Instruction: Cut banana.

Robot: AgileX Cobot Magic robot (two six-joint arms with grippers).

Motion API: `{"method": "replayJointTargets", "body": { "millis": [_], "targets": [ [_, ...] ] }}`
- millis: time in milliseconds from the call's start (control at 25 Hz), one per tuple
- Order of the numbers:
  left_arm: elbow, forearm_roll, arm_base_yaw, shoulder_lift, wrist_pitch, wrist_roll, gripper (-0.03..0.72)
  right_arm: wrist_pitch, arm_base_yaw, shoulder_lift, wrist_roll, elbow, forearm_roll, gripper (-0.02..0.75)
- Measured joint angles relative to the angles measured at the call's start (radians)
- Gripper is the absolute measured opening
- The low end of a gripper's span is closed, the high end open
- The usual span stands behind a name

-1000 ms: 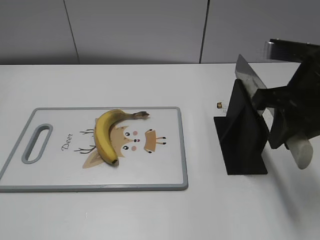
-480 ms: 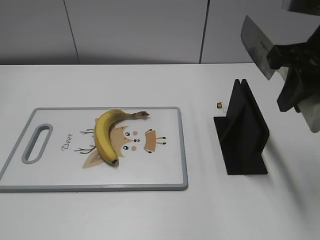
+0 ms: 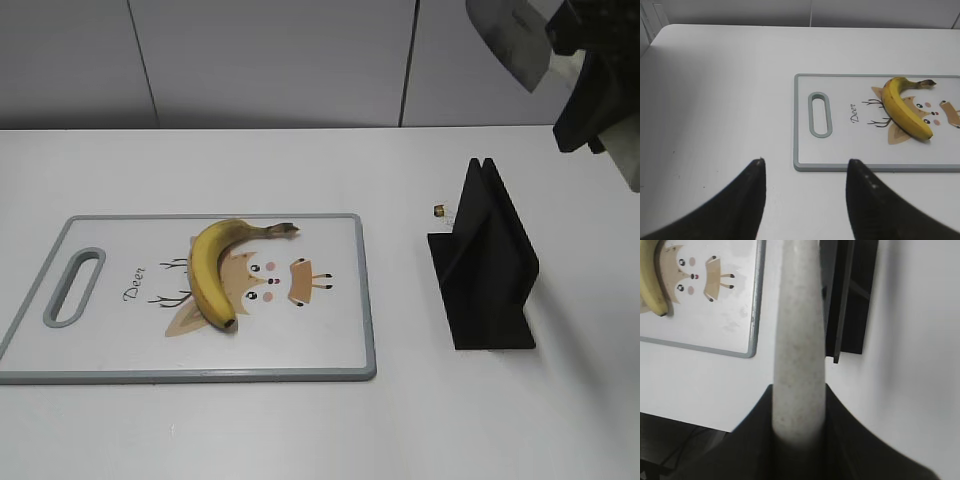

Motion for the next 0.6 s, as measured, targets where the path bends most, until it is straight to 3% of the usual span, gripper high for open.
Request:
{"method": "replayJointTargets", "body": {
  "millis": [400,600],
  "targets": [
    [-0.014,-0.005,0.0,0.044,0.005,0.002,0.482,0.009,0.0,-0.001,-0.169,-0.114,0.045,0.16],
    [-0.113,0.024,0.0,0.174,-0.01,0.028,0.482,0.01,0.0,0.002,-0.341,-0.114,0.06,0.16]
  ]
}}
